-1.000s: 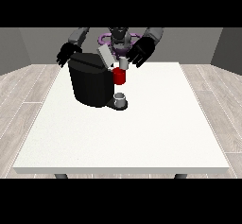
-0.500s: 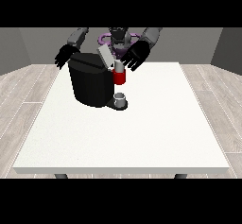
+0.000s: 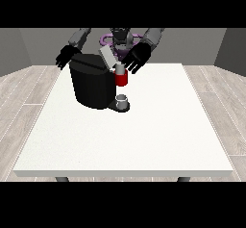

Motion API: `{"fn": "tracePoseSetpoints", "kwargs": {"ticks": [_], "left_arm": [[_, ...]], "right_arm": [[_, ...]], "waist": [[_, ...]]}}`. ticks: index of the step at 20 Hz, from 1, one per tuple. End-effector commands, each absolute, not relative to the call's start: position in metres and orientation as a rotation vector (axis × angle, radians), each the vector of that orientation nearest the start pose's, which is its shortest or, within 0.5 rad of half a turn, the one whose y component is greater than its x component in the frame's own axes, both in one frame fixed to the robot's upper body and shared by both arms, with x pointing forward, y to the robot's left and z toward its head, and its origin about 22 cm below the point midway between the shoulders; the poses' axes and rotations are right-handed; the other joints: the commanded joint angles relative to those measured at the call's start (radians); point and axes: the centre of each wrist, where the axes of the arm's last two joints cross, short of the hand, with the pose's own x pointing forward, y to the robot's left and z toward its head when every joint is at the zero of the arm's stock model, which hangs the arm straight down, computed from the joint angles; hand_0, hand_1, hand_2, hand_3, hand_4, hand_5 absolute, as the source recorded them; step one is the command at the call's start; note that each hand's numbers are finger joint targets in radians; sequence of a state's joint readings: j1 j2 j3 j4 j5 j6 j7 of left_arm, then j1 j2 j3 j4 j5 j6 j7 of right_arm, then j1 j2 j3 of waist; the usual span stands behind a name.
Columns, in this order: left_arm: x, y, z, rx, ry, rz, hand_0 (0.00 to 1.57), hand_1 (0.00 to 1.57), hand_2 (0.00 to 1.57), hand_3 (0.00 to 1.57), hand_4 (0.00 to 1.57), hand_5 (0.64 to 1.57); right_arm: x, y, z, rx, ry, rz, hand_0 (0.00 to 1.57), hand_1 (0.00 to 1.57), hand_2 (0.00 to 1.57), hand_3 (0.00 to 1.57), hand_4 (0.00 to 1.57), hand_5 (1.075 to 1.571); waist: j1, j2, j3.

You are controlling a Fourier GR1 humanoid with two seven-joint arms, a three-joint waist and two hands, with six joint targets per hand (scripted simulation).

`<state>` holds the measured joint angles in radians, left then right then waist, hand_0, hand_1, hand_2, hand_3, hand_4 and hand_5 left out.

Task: Insert the coffee pod into the coffee machine and close the lid

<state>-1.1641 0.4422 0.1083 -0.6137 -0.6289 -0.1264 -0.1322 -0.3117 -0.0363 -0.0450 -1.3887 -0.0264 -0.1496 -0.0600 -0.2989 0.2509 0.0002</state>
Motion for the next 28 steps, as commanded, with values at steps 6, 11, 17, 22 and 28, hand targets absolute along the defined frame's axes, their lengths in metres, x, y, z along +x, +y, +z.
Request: {"fn": "tracePoseSetpoints", "kwargs": {"ticks": [6,11,17,22,28], "left_arm": [[0.463,0.255,0.225,0.696,-1.674,-0.899,1.19,1.19,1.25,1.18,0.49,1.571],[0.464,0.261,0.226,0.726,-1.676,-0.88,1.23,1.23,1.27,1.18,0.48,1.571],[0.464,0.254,0.223,0.709,-1.662,-0.907,1.2,1.2,1.23,1.09,0.46,1.571],[0.463,0.251,0.21,0.712,-1.669,-0.946,1.12,1.12,1.16,0.99,0.44,1.571],[0.461,0.265,0.201,0.718,-1.621,-0.964,1.06,1.06,1.12,0.96,0.37,1.571]], "right_arm": [[0.31,-0.21,0.024,-0.083,-1.704,-0.08,0.0,0.0,0.0,0.0,0.45,1.571],[0.32,-0.216,0.049,-0.059,-1.769,-0.043,0.0,0.0,0.0,0.0,0.44,1.571],[0.32,-0.229,0.039,-0.082,-1.772,-0.078,0.0,0.0,0.0,0.0,0.4,1.571],[0.319,-0.221,0.036,-0.087,-1.733,-0.09,0.0,0.0,0.0,0.0,0.38,1.571],[0.306,-0.206,0.026,-0.093,-1.7,-0.08,0.0,0.0,0.0,0.0,0.43,1.571]], "waist": [[0.032,-0.012,0.0001],[-0.003,0.04,-0.0001],[0.003,0.04,0.0002],[0.03,0.025,0.0],[0.036,-0.02,-0.0002]]}}
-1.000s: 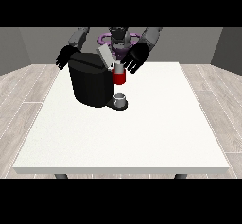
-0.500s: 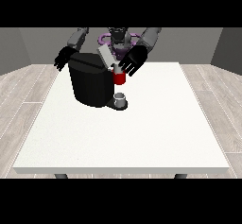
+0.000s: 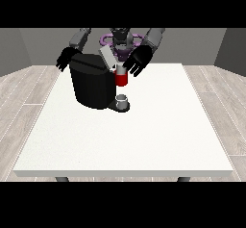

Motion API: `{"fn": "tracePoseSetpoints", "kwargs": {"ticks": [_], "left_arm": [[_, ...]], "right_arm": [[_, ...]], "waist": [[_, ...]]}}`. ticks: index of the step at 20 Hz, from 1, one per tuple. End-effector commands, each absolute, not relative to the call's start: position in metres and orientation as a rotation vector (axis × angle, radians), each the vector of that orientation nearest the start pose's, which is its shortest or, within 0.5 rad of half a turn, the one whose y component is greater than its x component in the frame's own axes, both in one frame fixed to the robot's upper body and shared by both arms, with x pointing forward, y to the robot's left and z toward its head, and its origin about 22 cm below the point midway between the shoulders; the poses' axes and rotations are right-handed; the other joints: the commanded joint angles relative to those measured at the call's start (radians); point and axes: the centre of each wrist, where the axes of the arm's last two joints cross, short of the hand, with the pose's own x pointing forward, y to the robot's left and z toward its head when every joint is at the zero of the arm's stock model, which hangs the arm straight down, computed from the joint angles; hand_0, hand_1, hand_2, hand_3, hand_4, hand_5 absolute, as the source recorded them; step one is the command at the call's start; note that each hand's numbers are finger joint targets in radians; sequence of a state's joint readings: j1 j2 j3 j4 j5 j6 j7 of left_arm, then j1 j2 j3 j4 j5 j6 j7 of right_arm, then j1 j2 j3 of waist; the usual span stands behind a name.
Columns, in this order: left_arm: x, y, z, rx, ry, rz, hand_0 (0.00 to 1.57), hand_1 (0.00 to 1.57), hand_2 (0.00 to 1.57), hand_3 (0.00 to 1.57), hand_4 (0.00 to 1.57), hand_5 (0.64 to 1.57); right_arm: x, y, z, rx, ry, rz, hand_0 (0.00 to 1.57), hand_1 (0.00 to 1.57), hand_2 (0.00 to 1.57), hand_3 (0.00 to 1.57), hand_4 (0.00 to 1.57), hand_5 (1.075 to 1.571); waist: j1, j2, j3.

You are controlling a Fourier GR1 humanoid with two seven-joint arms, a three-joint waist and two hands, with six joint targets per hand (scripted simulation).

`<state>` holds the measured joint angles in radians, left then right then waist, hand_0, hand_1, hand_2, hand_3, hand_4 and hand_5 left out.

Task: Insert the coffee pod into the coffee machine and close the lid

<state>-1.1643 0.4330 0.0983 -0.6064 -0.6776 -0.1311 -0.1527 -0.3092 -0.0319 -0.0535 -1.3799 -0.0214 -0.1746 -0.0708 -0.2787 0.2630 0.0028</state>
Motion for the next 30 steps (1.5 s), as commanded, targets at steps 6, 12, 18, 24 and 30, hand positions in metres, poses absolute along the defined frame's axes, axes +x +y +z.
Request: {"fn": "tracePoseSetpoints", "kwargs": {"ticks": [6,12,18,24,30], "left_arm": [[0.462,0.267,0.215,0.732,-1.649,-0.991,0.91,0.91,1.02,0.86,0.36,1.571],[0.463,0.27,0.225,0.77,-1.578,-1.057,0.0,0.0,0.0,0.0,0.0,1.571],[0.462,0.259,0.231,0.757,-1.616,-1.097,0.0,0.0,0.0,0.0,0.0,1.571],[0.462,0.239,0.208,0.701,-1.577,-1.097,0.0,0.0,0.0,0.0,0.0,1.571],[0.455,0.25,0.171,0.609,-1.564,-1.064,0.0,0.0,0.0,0.0,0.0,1.571]], "right_arm": [[0.315,-0.214,0.035,-0.07,-1.738,-0.088,0.0,0.0,0.0,0.0,0.46,1.571],[0.314,-0.208,0.034,-0.07,-1.73,-0.07,0.0,0.0,0.0,0.0,0.42,1.571],[0.315,-0.226,0.025,-0.129,-1.687,-0.085,0.0,0.0,0.0,0.0,0.34,1.571],[0.311,-0.226,0.008,-0.131,-1.666,-0.116,0.0,0.0,0.0,0.0,0.42,1.571],[0.299,-0.238,0.0,-0.134,-1.596,-0.172,0.0,0.0,0.0,0.0,0.38,1.571]], "waist": [[0.011,-0.001,-0.0027],[-0.019,0.008,-0.0026],[0.02,-0.025,-0.0025],[0.065,-0.076,-0.0024],[0.096,-0.172,-0.0027]]}}
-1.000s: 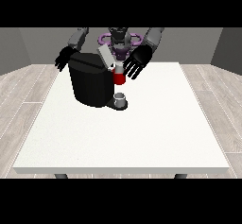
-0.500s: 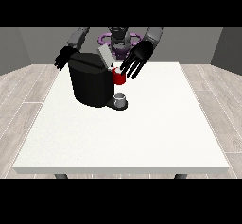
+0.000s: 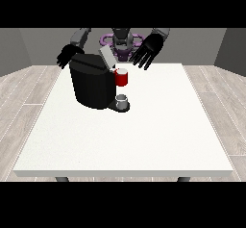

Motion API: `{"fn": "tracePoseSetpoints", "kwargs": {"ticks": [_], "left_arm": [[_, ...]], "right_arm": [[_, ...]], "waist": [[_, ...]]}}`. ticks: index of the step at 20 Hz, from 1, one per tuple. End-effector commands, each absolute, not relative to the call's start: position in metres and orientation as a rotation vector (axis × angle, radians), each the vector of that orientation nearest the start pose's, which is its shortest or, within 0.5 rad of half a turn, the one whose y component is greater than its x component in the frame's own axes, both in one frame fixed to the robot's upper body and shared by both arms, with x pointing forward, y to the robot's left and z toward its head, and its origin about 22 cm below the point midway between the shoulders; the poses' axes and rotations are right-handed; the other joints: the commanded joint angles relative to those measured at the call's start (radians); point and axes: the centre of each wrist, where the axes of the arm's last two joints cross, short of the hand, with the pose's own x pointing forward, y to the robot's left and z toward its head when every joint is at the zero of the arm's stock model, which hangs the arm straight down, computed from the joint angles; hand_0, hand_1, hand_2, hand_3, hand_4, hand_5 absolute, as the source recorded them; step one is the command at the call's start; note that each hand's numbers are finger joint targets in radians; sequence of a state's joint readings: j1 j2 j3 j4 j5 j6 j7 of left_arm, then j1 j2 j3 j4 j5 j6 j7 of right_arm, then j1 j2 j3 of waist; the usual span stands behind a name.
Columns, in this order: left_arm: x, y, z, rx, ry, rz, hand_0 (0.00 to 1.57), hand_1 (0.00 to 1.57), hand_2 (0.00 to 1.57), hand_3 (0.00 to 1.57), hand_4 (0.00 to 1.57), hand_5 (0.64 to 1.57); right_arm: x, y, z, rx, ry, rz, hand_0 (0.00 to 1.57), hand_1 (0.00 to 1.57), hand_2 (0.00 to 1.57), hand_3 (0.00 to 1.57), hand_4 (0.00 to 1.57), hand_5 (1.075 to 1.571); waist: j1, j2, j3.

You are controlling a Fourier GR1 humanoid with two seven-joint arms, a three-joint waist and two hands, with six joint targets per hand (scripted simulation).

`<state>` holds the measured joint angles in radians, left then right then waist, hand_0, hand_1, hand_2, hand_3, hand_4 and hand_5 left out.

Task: Insert the coffee pod into the coffee machine and close the lid

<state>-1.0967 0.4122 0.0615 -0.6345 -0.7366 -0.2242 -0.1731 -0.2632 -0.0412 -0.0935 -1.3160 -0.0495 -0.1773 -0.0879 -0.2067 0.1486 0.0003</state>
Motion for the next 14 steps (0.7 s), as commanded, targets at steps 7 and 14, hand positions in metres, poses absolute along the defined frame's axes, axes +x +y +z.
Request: {"fn": "tracePoseSetpoints", "kwargs": {"ticks": [7,14], "left_arm": [[0.441,0.245,0.103,0.257,-1.659,-0.609,0.0,0.0,0.0,0.0,0.25,1.571],[0.399,0.224,0.008,-0.005,-1.539,-0.428,0.0,0.0,0.0,0.0,0.0,1.571]], "right_arm": [[0.274,-0.26,-0.025,-0.178,-1.513,-0.202,0.0,0.0,0.0,0.0,0.4,1.571],[0.251,-0.297,-0.035,-0.258,-1.44,-0.133,0.0,0.0,0.0,0.0,0.36,1.571]], "waist": [[0.089,-0.174,-0.0021],[0.213,-0.378,-0.0007]]}}
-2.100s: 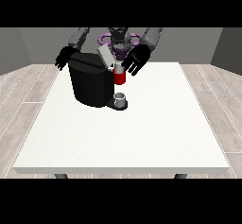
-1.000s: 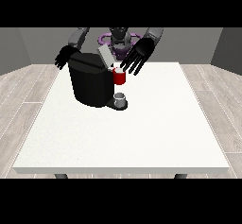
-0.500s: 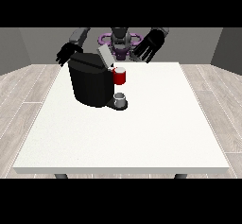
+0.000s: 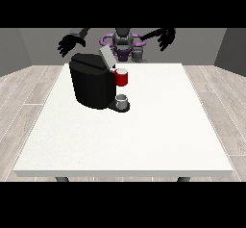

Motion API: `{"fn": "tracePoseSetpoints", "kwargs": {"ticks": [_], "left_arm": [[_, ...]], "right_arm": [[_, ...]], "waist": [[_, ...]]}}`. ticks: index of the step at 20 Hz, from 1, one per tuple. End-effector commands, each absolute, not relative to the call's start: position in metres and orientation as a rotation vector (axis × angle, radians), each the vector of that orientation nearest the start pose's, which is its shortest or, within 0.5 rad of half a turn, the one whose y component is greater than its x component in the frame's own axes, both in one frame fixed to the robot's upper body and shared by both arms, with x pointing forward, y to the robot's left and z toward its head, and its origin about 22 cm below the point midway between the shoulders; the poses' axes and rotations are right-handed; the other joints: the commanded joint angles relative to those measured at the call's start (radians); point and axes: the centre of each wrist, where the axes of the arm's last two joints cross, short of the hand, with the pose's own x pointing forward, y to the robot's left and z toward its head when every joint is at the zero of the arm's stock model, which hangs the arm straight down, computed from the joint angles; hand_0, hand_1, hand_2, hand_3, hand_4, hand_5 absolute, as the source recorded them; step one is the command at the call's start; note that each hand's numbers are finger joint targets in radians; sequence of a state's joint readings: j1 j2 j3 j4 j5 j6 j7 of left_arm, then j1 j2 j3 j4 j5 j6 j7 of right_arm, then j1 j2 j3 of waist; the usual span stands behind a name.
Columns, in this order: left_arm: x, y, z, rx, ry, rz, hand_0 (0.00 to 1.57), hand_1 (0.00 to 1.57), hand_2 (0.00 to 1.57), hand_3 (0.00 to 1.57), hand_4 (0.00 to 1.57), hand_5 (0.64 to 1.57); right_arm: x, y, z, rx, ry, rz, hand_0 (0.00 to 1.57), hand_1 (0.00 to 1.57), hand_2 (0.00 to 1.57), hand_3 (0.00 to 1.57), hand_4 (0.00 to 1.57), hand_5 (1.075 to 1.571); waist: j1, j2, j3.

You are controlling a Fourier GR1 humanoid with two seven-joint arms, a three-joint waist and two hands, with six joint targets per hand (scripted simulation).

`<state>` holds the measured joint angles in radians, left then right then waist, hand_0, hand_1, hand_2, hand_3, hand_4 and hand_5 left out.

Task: Insert the coffee pod into the coffee machine and close the lid

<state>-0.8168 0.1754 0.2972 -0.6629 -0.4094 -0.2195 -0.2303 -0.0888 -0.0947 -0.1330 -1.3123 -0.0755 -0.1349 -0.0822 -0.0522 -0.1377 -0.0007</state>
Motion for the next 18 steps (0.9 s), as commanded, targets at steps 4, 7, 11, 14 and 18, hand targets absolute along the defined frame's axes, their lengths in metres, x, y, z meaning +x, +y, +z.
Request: {"fn": "tracePoseSetpoints", "kwargs": {"ticks": [4,7,11,14,18], "left_arm": [[0.384,0.245,-0.012,-0.029,-1.505,-0.317,0.0,0.0,0.0,0.0,0.23,1.571],[0.366,0.266,-0.032,-0.035,-1.487,-0.249,0.0,0.0,0.0,0.0,0.0,1.571],[0.365,0.252,-0.031,-0.09,-1.461,-0.213,0.0,0.0,0.0,0.0,0.0,1.571],[0.363,0.254,-0.024,-0.158,-1.539,-0.215,0.0,0.0,0.0,0.0,0.06,1.571],[0.342,0.256,-0.042,-0.163,-1.482,-0.185,0.0,0.0,0.0,0.0,0.0,1.571]], "right_arm": [[0.261,-0.278,-0.017,-0.144,-1.537,-0.102,0.0,0.0,0.0,0.0,0.37,1.571],[0.276,-0.277,0.016,-0.128,-1.592,-0.007,0.0,0.0,0.0,0.0,0.12,1.571],[0.279,-0.284,0.03,-0.063,-1.613,0.035,0.0,0.0,0.0,0.0,0.0,1.571],[0.289,-0.277,0.028,-0.093,-1.641,0.049,0.0,0.0,0.0,0.0,0.0,1.571],[0.292,-0.236,0.039,-0.076,-1.614,0.127,0.0,0.0,0.0,0.0,0.0,1.571]], "waist": [[0.068,-0.09,0.0005],[0.077,-0.101,-0.0002],[0.09,-0.107,0.0008],[0.17,-0.066,0.0008],[0.172,-0.1,0.0006]]}}
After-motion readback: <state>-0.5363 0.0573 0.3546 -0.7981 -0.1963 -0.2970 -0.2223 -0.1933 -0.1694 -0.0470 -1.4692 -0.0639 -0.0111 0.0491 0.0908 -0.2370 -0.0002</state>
